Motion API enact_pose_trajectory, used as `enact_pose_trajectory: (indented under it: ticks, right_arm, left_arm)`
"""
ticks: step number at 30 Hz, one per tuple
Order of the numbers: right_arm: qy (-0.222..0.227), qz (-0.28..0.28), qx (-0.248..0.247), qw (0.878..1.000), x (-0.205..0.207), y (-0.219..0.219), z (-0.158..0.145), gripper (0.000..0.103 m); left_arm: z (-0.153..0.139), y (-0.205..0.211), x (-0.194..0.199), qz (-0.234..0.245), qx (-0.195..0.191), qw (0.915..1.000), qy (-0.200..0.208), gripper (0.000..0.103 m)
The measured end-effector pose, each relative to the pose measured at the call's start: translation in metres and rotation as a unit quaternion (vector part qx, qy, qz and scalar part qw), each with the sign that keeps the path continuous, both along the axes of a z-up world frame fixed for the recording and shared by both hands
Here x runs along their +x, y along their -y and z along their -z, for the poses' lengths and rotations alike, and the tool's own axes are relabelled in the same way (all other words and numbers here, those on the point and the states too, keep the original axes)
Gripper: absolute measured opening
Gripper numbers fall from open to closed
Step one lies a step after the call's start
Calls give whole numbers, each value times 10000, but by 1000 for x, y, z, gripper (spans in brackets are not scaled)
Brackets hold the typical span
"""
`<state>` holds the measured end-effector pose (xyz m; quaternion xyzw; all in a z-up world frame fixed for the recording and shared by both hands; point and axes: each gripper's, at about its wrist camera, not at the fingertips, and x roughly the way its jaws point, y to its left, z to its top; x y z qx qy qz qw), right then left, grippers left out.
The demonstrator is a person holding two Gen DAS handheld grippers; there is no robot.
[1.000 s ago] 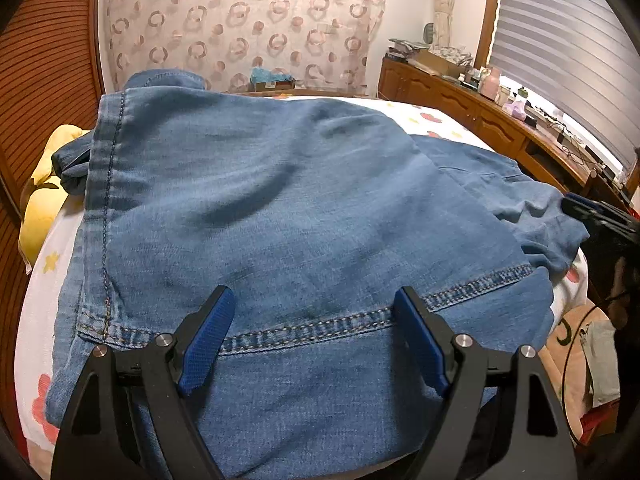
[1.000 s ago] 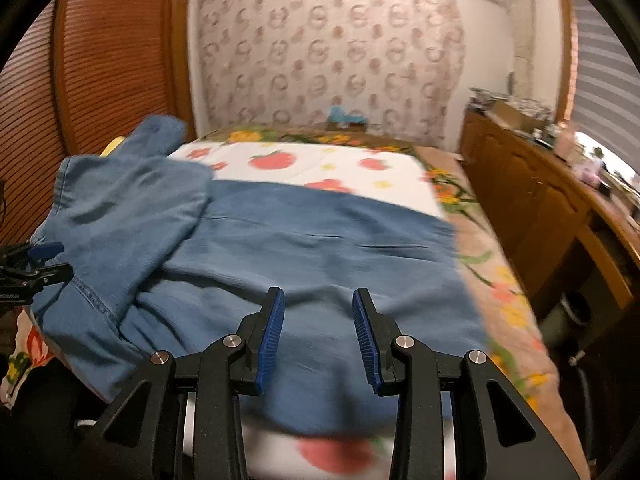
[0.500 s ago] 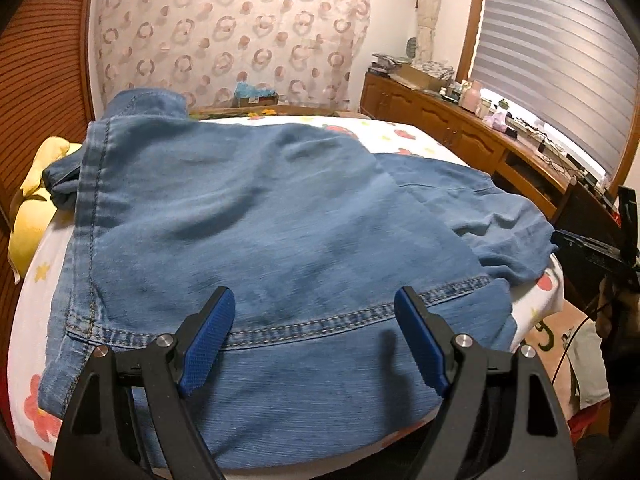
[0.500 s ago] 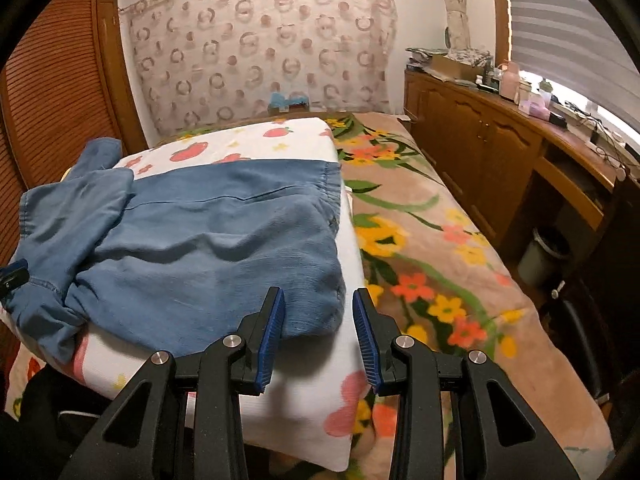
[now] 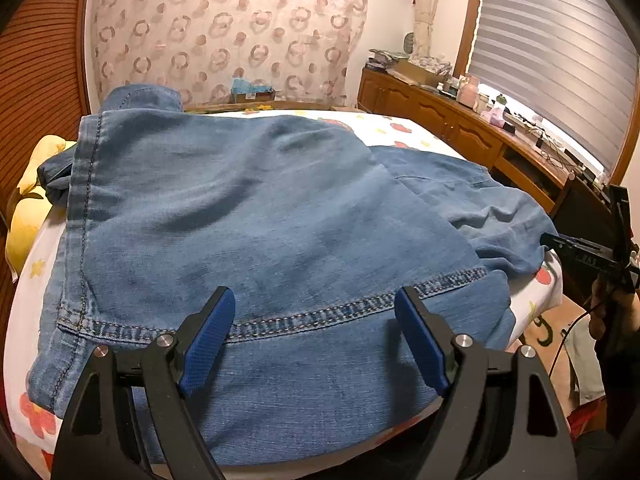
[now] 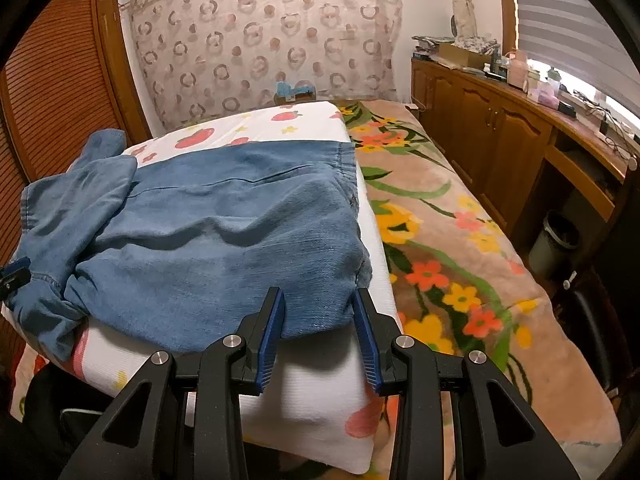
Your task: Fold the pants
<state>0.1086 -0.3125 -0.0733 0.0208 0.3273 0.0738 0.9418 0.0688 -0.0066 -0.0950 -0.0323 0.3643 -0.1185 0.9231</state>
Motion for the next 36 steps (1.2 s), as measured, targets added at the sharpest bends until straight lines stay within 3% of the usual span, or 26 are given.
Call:
enact_pose_trajectory:
  ticks: [3, 4, 5, 8, 12, 23, 28, 36]
  right_arm:
    - [-2, -21, -66, 10000, -1, 0, 1, 34]
    - [13, -49, -74, 10000, -2, 1, 1, 26]
    - [17, -132, -44, 9999, -2, 2, 0, 9]
    - [115, -213, 94, 9997, -3, 1, -5, 7]
    - [586, -314, 212, 9976, -12, 5, -36, 6]
    - [1411, -932, -56, 9856, -20, -27, -111, 5]
    - [1716, -1555, -128, 9727, -16, -69, -136, 5]
    - [1960, -2706, 288, 9421, -18, -138, -161, 5]
  left_arm:
    - [0, -1, 0, -8, -11, 10000, 7, 83]
    - [1, -1, 0, -8, -13, 10000, 8, 83]
    - [0, -1, 0, -10, -6, 10000, 7, 83]
    - [0, -2, -1, -39, -1, 10000, 30, 83]
    - [-6, -9, -5, -118, -36, 9999, 110, 83]
    - [-21, -30, -14, -342, -114, 9989, 292, 83]
    - [-25, -40, -19, -416, -125, 9984, 361, 83]
    - [-27, -55, -25, -535, -128, 9977, 408, 83]
